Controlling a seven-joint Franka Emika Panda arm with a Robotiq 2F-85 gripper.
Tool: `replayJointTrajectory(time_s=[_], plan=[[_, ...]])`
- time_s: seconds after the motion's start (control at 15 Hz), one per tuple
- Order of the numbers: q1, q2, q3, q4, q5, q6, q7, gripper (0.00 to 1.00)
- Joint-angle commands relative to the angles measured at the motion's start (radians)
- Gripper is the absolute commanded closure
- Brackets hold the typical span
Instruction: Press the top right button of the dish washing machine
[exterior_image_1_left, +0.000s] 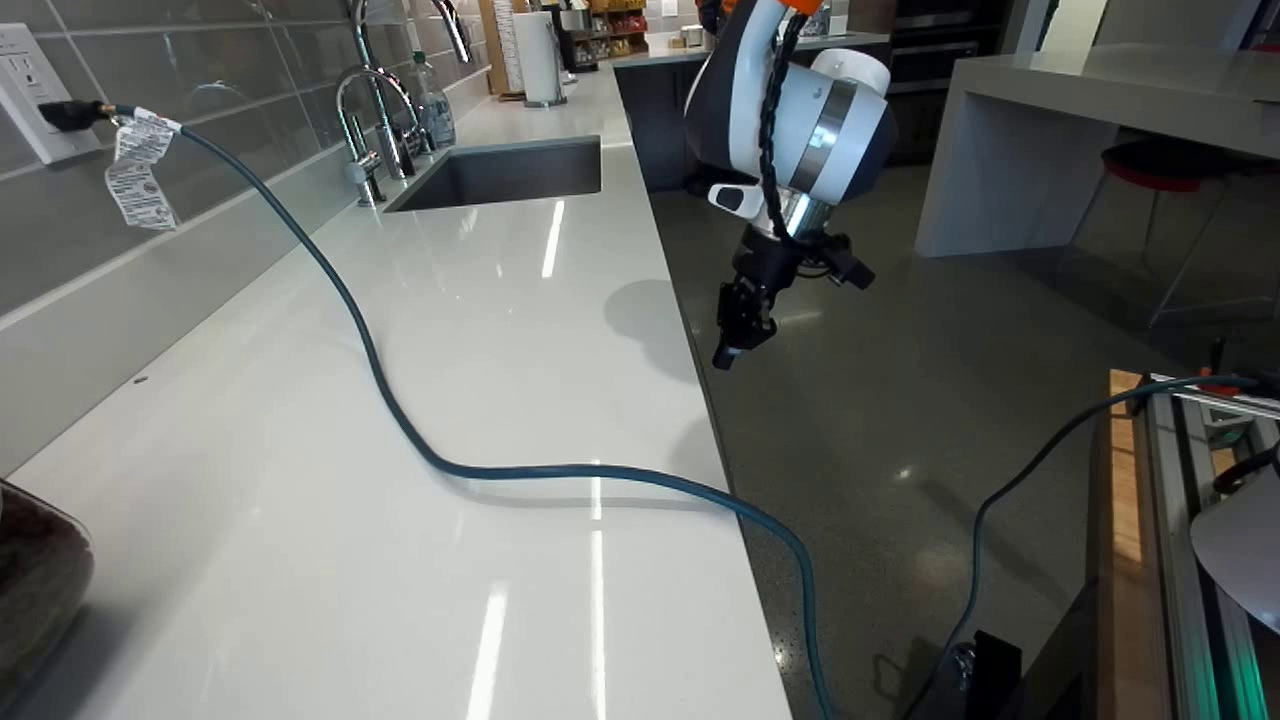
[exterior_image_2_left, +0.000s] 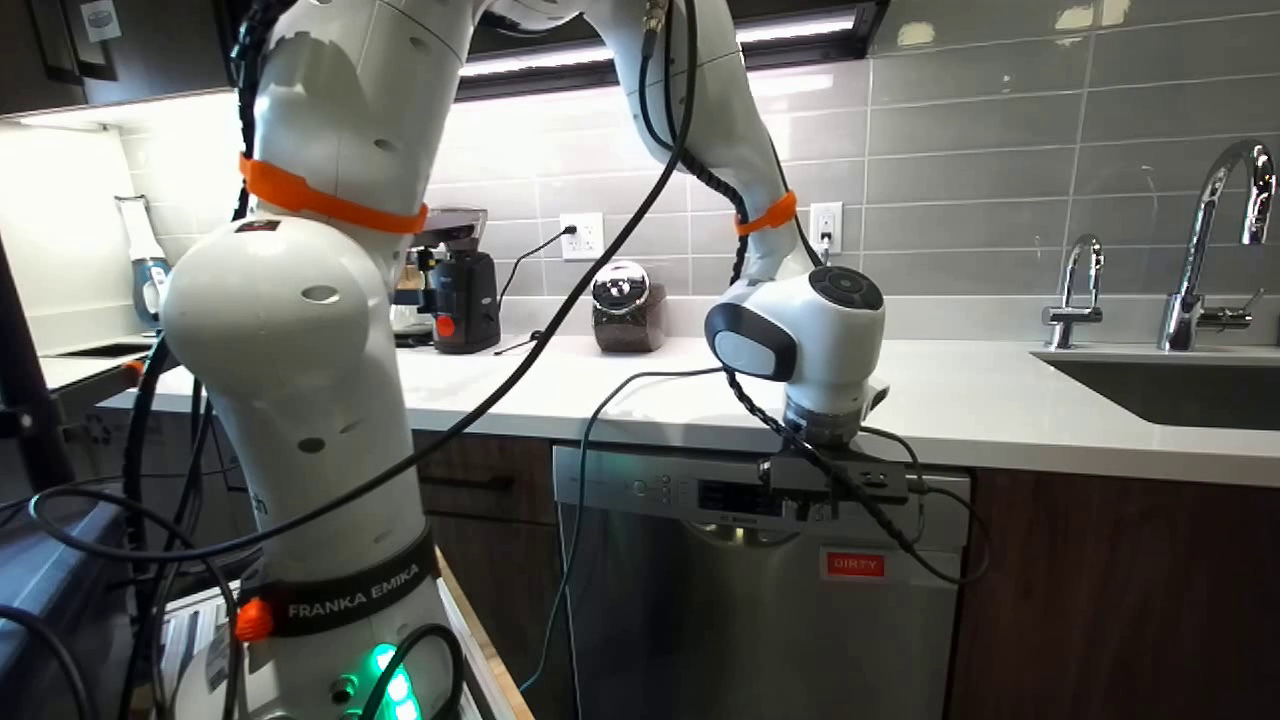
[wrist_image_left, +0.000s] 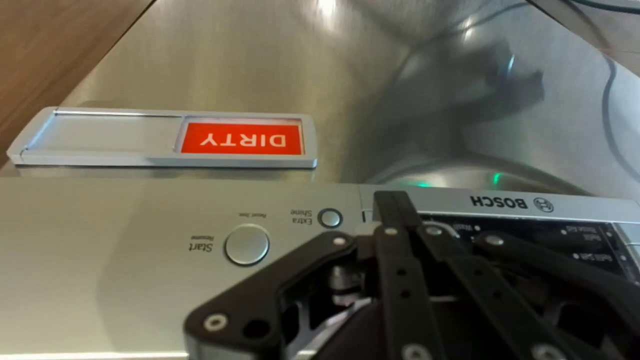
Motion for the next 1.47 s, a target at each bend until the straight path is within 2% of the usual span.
replayJointTrajectory(time_s=[0.0,0.53,1.4], plan=[[-0.028,0.025,0.018,0.028,0.043,-0.041,-0.047,1.0],[-0.042,0.042,0.026,0.046,0.054,-0.079,-0.047,1.0],[-0.08,0.052,0.063,0.067,0.141,-0.104,-0.082,1.0]])
